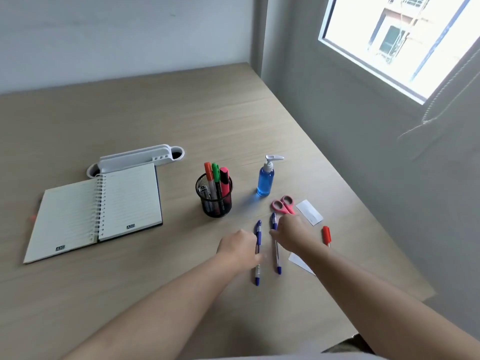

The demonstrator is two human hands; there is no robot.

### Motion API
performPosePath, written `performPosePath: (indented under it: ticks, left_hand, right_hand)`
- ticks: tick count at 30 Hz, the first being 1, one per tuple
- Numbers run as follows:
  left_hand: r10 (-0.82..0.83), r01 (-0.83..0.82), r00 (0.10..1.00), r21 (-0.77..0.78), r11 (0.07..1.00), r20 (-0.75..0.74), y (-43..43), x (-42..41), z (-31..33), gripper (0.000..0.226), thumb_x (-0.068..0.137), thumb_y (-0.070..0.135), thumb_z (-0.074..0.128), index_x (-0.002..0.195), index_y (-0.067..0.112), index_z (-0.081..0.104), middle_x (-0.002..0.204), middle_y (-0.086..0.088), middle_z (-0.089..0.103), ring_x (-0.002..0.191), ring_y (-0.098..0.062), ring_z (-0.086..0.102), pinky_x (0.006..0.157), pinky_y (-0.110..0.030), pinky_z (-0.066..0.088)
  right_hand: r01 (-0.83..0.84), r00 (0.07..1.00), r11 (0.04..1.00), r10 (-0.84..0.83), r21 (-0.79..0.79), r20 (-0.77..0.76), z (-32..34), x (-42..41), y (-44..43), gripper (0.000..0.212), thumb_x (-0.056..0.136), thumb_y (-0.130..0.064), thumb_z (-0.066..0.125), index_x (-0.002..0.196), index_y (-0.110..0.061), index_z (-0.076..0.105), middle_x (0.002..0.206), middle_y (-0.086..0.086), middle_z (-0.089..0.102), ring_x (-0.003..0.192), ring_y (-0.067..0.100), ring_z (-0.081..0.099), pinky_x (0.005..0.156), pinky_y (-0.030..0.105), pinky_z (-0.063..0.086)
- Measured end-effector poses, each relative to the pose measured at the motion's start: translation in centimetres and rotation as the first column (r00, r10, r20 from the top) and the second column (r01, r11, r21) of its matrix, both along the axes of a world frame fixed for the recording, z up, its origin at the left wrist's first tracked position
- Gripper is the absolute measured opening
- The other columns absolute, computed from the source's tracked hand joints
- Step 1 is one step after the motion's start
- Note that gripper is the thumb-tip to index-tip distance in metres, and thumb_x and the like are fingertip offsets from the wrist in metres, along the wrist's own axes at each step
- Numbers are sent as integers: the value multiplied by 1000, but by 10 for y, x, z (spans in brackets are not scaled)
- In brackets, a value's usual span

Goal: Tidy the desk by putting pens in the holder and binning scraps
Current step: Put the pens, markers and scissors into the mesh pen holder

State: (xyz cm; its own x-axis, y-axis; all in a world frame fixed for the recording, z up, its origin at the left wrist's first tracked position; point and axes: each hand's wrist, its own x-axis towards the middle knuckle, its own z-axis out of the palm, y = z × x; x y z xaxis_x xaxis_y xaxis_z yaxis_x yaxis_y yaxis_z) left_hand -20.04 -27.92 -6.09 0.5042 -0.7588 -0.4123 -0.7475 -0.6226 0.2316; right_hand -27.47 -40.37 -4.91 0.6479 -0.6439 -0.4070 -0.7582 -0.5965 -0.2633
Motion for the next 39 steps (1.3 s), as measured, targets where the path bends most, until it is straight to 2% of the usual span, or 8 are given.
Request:
performPosePath:
  ticks: [6,11,16,19,24,27,35,39]
  left_hand:
    - [94,-91,994,53,994,-62,-1,-13,-19,33,86,45,56,82,12,54,102,-8,60,93,-32,63,67,-31,43]
    - [220,-221,955,15,975,-199,0,-13,-15,35,77,25,58,54,12,35,63,-2,41,64,-27,46,49,-24,30]
    - [294,-437,743,-104,893,-602,15,1,9,20,78,13,57,59,13,50,62,-6,63,48,-18,61,47,-20,46]
    - [219,-489,669,-198,850,-710,29,17,31,11,82,9,61,71,11,58,59,-4,64,47,-13,64,48,-22,50]
    - [220,-559,749,-418,716,-625,43,71,82,12,77,4,62,88,6,63,60,-6,67,50,-16,66,51,-25,52]
    - [265,-558,808,-536,634,-527,45,107,110,19,78,7,64,97,10,66,66,-11,68,53,-11,68,57,-26,57]
    - [333,-484,873,-559,673,-356,29,133,91,8,81,18,66,84,24,62,79,-8,71,76,-21,70,66,-26,51]
    - [351,-487,872,-545,682,-341,24,132,68,10,81,19,67,78,26,62,72,3,63,72,-14,60,64,-18,45]
  right_hand:
    - [-10,1000,1000,10,-5,-24,-20,-1,-2,48,87,-35,59,54,-16,30,57,-2,33,70,23,44,43,24,21]
    - [53,999,997,-53,60,0,-15,2,-2,42,84,-24,59,53,-13,32,54,0,35,47,13,32,42,24,23]
    - [63,975,990,-89,129,204,11,9,-5,34,77,-21,62,55,-12,37,66,6,43,51,15,34,45,25,28]
    - [54,912,989,-104,135,396,38,18,0,23,76,-20,63,59,-10,51,67,7,52,60,18,43,52,27,36]
    - [-49,766,995,-16,84,642,100,61,11,15,78,-20,64,66,-15,56,54,-7,49,53,8,43,48,14,35]
    - [-69,697,994,-15,87,717,121,93,15,17,80,-20,63,67,-18,53,55,-9,48,53,6,43,49,18,35]
    - [-82,777,997,55,14,627,82,120,23,13,85,-26,63,87,-13,64,78,-3,62,73,15,56,50,17,33]
    - [-75,763,995,13,68,646,60,118,22,13,85,-27,64,86,-13,64,79,-1,66,76,17,61,66,24,44]
